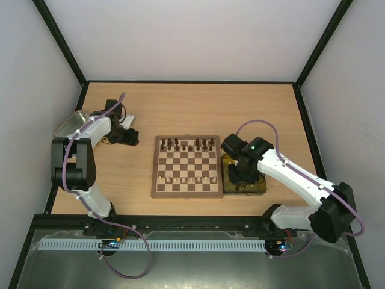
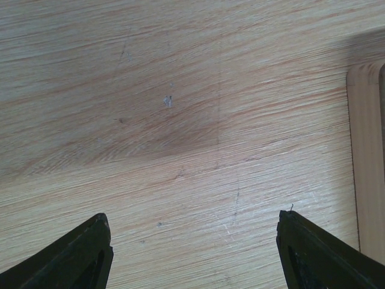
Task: Set up the chess pieces on the board
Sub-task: Pick up the chess piece from the storage box.
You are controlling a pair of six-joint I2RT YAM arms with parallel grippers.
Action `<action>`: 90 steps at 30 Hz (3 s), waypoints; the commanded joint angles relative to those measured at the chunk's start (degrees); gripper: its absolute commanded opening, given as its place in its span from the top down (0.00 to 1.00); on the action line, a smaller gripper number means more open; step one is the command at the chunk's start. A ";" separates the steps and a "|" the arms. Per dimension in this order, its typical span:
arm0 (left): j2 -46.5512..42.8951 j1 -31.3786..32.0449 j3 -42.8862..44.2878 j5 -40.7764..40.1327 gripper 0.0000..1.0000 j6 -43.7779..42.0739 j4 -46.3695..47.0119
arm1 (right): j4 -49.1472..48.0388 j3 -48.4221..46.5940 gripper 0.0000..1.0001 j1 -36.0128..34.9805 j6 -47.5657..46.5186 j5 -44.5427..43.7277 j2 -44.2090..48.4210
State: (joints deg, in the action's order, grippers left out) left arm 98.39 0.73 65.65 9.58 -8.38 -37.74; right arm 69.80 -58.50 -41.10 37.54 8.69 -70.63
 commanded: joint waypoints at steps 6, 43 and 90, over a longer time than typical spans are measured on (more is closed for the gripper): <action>0.87 0.32 0.47 1.44 0.24 1.00 -0.12 | -5.41 8.08 0.63 -0.78 7.22 -1.80 0.96; 0.12 3.05 0.33 -1.67 0.21 0.99 0.23 | -17.50 17.20 0.82 5.07 2.10 1.88 -3.85; 0.09 3.22 -0.51 -0.88 0.18 0.58 0.88 | 3.79 -60.66 0.91 1.43 -6.46 -1.85 -49.59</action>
State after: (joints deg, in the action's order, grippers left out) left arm 98.83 3.75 65.56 8.75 -7.51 -36.67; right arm 70.89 -112.79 -39.03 31.03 6.94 -115.87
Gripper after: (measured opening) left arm 0.824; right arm 0.131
